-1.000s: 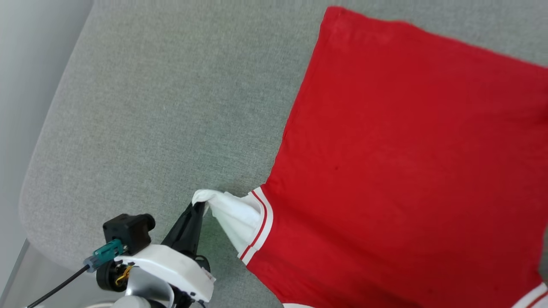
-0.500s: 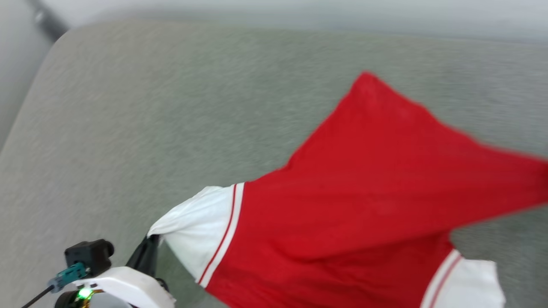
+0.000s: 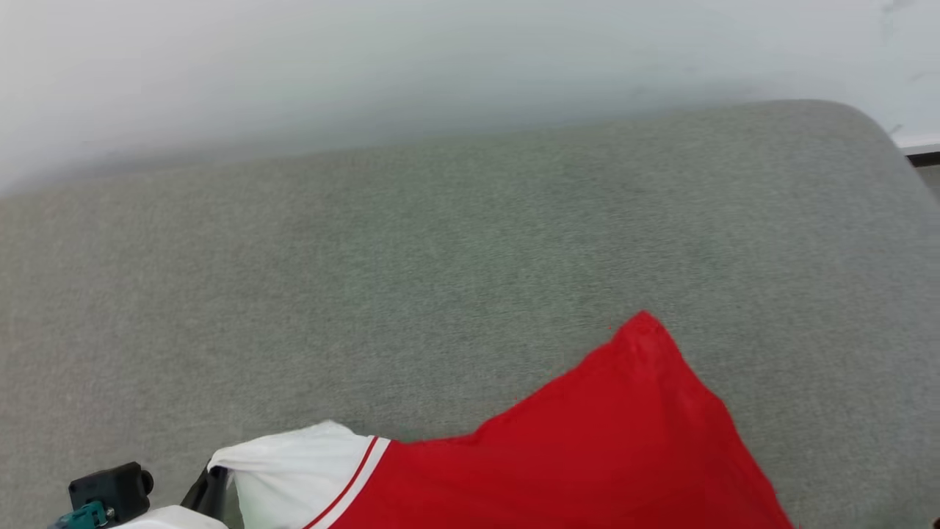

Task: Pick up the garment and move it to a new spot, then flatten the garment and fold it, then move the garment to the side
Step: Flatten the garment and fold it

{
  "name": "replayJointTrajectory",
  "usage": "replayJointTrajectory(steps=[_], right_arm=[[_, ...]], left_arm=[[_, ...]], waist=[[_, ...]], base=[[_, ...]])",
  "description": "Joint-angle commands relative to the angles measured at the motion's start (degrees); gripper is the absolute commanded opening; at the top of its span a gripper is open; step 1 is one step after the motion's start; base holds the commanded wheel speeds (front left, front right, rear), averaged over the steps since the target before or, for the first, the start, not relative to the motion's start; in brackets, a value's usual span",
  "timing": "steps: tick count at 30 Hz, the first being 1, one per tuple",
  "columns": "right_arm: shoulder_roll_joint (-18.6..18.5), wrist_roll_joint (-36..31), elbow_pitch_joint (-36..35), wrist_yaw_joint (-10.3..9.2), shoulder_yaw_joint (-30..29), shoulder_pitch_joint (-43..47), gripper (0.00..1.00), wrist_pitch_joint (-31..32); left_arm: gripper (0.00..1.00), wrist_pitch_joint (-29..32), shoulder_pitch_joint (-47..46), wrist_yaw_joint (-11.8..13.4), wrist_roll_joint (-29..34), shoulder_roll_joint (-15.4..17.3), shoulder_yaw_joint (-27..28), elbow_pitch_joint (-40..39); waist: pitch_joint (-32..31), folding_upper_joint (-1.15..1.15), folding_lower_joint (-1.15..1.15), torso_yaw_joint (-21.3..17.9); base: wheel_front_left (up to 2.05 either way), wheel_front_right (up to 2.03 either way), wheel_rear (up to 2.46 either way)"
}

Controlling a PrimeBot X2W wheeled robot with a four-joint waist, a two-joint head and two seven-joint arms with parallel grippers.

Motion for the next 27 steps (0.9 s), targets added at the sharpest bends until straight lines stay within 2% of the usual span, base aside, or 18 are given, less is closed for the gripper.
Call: replayJointTrajectory(steps=[1,2,3,4,9,13,17,21,24,27], right_arm=[[0.79,0.47,0.60,-0.08,0.21,1.05,0.00,-1.01],[1.45,0.84,0.97,-0.08,0.61,1.56,0.11,-1.80],[1.99,1.26,1.16,-0.07,0.99,1.68,0.38,-2.95],[2.21,1.46,1.16,-0.07,1.23,1.38,1.00,-4.57],[0.72,1.50,1.10,-0.07,3.36,-1.96,1.00,-15.12],[-0.84,1.04,1.79,-0.07,4.60,-6.60,1.00,-26.62],[-2.37,3.43,3.99,-0.06,7.39,-11.95,1.00,-33.63],[-3.43,5.19,6.49,-0.06,10.14,-17.97,1.00,-34.74],[-3.93,6.29,8.13,-0.06,12.51,-22.95,1.00,-31.22],[-4.30,6.41,9.09,-0.06,14.73,-27.41,1.00,-25.01]], left_arm=[[0.00,0.12,0.79,0.36,-0.29,0.20,0.22,-0.12],[0.00,0.36,1.02,0.40,-0.32,0.31,0.16,-0.20],[0.00,0.73,1.19,0.42,-0.42,0.48,0.00,-0.27],[0.00,1.05,1.29,0.35,-0.59,0.57,-0.15,-0.36],[0.00,2.09,0.92,0.39,-0.55,1.09,-0.55,-0.65],[0.00,2.62,-0.26,0.26,-0.19,1.37,-0.89,-1.23],[0.00,2.97,-1.56,-0.43,-0.12,1.39,-1.32,-2.03],[0.00,3.06,-3.79,-1.48,-0.26,0.74,-1.78,-2.99],[0.00,3.07,-5.61,-2.08,0.55,0.96,-2.34,-3.02],[0.00,3.21,-7.77,-2.96,1.31,0.66,-3.10,-2.97]], waist=[[-1.45,0.00,0.01,-1.81],[-1.52,0.00,0.01,-2.06],[-1.55,0.00,0.01,-2.27],[-1.54,0.00,0.01,-2.46],[-1.63,0.00,0.01,-2.69],[-1.00,0.00,0.01,-1.96],[0.57,0.00,0.01,-0.45],[3.39,0.00,0.01,1.70],[5.58,0.00,0.01,3.42],[7.43,0.00,0.01,5.58]], base=[[0.00,0.00,0.00],[0.00,0.00,0.00],[0.00,0.00,0.00],[0.00,0.00,0.00],[0.00,0.00,0.00],[0.00,0.00,0.00],[0.00,0.00,0.00],[0.00,0.00,0.00],[0.00,0.00,0.00],[0.00,0.00,0.00]])
